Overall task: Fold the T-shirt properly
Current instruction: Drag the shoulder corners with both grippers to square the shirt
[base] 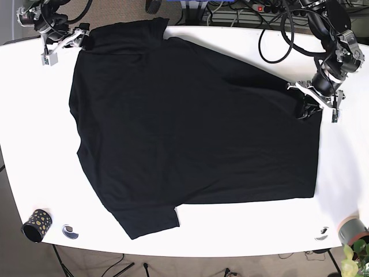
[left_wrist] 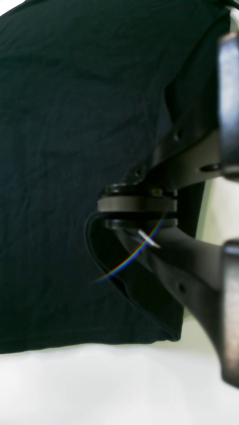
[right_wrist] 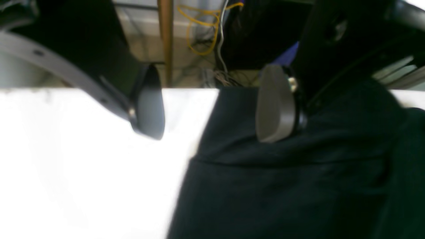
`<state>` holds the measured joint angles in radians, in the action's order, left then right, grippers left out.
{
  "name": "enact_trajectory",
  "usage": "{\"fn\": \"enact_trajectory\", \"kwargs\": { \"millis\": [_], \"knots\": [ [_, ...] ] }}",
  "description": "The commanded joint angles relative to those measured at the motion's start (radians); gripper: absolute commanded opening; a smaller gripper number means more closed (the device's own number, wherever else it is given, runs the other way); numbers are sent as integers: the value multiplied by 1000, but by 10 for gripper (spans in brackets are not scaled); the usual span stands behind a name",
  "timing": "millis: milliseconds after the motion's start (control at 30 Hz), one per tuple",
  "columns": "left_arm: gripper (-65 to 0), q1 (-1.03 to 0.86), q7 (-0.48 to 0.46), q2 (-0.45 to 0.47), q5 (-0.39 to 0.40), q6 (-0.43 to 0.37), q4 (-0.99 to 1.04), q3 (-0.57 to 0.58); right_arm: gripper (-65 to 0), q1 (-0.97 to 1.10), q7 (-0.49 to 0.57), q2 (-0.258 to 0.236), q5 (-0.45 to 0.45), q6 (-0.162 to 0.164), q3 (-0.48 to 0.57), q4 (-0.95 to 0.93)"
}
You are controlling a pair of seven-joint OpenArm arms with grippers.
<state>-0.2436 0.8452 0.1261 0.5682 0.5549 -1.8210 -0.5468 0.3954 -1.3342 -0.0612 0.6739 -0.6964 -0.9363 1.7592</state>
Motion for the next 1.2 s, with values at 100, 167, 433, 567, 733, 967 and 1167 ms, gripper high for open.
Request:
{"fn": "enact_trajectory", "kwargs": {
  "millis": [100, 167, 433, 567, 733, 967, 1167],
  "knots": [
    [-650, 7, -22, 14, 16, 6, -15, -2, -233, 3, 19, -9, -29, -2, -7, 14],
    [-650, 7, -22, 16, 16, 6, -13, -2, -233, 6, 37, -4, -36, -2, -2, 14],
    [-650, 7, -22, 16, 20, 7, 28, -2, -233, 30, 55, 28, -29, -2, 9, -8],
    [-650, 7, -22, 17, 20, 7, 30, -2, -238, 63, 54, 37, -26, -2, 67, 17],
    [-650, 7, -22, 17, 17, 7, 30, -3, -239, 96, 54, 80, 23, -2, 124, 58],
    [-650, 7, -22, 17, 20, 7, 30, -6, -252, 98, 54, 82, 34, -2, 148, 63],
    [-650, 7, -22, 19, 22, 7, 28, -9, -515, 75, 60, 82, 33, -2, 148, 58]
  ]
}}
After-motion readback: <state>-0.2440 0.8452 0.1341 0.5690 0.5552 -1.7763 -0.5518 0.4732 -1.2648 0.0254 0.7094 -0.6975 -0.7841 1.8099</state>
